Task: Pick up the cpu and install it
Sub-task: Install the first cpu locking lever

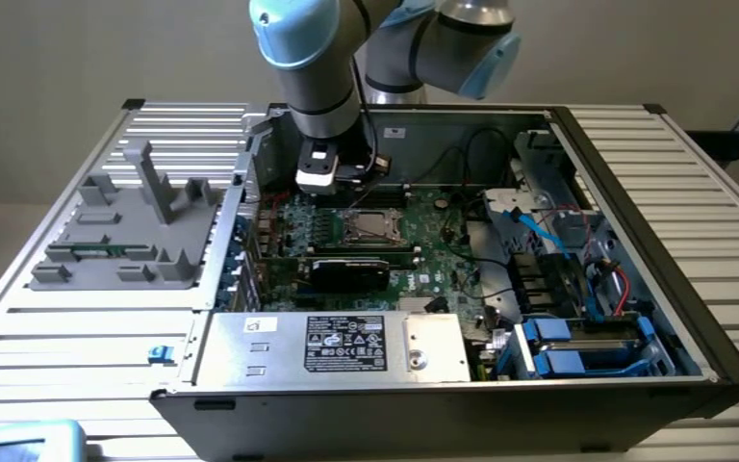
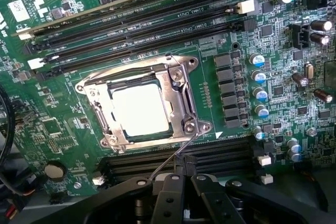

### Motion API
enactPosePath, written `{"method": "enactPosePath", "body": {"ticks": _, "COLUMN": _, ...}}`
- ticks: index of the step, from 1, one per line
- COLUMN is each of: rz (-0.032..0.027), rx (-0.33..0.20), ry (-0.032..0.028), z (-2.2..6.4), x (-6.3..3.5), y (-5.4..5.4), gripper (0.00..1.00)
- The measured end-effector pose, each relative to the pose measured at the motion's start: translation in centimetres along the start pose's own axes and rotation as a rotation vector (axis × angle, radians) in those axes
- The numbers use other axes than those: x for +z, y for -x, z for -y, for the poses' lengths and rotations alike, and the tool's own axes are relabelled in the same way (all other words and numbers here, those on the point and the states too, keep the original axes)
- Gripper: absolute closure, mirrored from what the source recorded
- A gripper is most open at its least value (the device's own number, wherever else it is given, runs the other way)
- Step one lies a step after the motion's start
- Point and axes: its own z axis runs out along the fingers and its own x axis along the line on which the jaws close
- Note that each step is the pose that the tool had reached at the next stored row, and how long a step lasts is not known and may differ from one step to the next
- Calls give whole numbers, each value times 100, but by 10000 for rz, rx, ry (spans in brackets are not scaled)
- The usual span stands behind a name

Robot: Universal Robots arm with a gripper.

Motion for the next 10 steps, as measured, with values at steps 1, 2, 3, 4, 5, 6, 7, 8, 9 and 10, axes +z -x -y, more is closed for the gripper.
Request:
{"method": "enactPosePath", "body": {"ticks": 1, "rz": 14, "rx": 10, "ry": 3, "z": -2, "x": -2, "y": 4, "gripper": 89}}
{"method": "enactPosePath", "body": {"ticks": 2, "rz": 24, "rx": 17, "ry": 6, "z": -3, "x": -2, "y": 7, "gripper": 89}}
{"method": "enactPosePath", "body": {"ticks": 3, "rz": 33, "rx": 24, "ry": 9, "z": -5, "x": -3, "y": 8, "gripper": 89}}
{"method": "enactPosePath", "body": {"ticks": 4, "rz": 38, "rx": 31, "ry": 11, "z": -8, "x": -5, "y": 9, "gripper": 89}}
{"method": "enactPosePath", "body": {"ticks": 5, "rz": 42, "rx": 37, "ry": 13, "z": -10, "x": -6, "y": 14, "gripper": 89}}
{"method": "enactPosePath", "body": {"ticks": 6, "rz": 43, "rx": 41, "ry": 13, "z": -12, "x": -7, "y": 18, "gripper": 89}}
{"method": "enactPosePath", "body": {"ticks": 7, "rz": 43, "rx": 44, "ry": 14, "z": -15, "x": -8, "y": 23, "gripper": 89}}
{"method": "enactPosePath", "body": {"ticks": 8, "rz": 42, "rx": 47, "ry": 15, "z": -16, "x": -9, "y": 23, "gripper": 89}}
{"method": "enactPosePath", "body": {"ticks": 9, "rz": 39, "rx": 55, "ry": 15, "z": -17, "x": -9, "y": 23, "gripper": 89}}
{"method": "enactPosePath", "body": {"ticks": 10, "rz": 36, "rx": 61, "ry": 15, "z": -18, "x": -8, "y": 24, "gripper": 89}}
